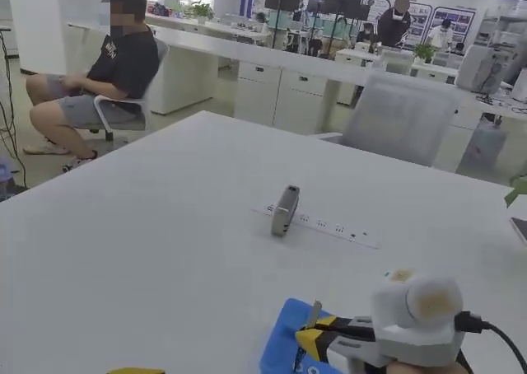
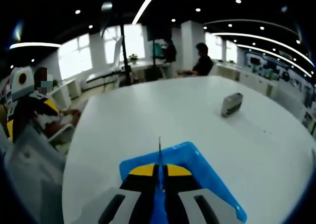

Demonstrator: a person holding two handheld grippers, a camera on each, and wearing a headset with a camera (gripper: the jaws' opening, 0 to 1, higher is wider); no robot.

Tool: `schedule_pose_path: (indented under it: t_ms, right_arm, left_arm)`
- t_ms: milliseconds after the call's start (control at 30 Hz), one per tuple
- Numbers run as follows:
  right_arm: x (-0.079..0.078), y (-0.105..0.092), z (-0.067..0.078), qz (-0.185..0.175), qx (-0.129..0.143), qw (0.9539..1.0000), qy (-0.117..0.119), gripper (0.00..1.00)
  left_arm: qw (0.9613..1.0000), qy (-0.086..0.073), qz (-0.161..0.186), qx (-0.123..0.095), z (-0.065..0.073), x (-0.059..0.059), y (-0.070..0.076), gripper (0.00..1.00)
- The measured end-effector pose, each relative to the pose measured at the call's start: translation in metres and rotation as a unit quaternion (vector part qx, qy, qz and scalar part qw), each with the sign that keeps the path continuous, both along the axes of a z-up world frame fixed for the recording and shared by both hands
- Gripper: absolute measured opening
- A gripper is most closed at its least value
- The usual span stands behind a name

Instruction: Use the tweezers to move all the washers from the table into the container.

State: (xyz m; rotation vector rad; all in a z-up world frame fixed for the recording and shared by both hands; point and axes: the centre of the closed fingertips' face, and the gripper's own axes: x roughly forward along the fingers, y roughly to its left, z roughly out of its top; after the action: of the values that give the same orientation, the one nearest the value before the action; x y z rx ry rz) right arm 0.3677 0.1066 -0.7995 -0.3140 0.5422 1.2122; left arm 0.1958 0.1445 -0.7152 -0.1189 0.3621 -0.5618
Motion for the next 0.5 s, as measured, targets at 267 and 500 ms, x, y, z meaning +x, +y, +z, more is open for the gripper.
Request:
schedule_pose_path:
  t_ms: [267, 500]
  right_arm:
    - [-0.002, 0.002, 0.008, -0.007, 0.021, 0.9998, -0.001, 0.03]
    - [-0.012, -0.007, 0.039, -0.015, 0.061, 0.9979, -0.014, 0.03]
  left_arm:
    - [1.0, 0.001, -0.009, 0.003, 0.001, 0.003, -0.004, 0.67]
    - [0.9998, 0.001, -0.017, 0.006, 0.002, 0.005, -0.007, 0.66]
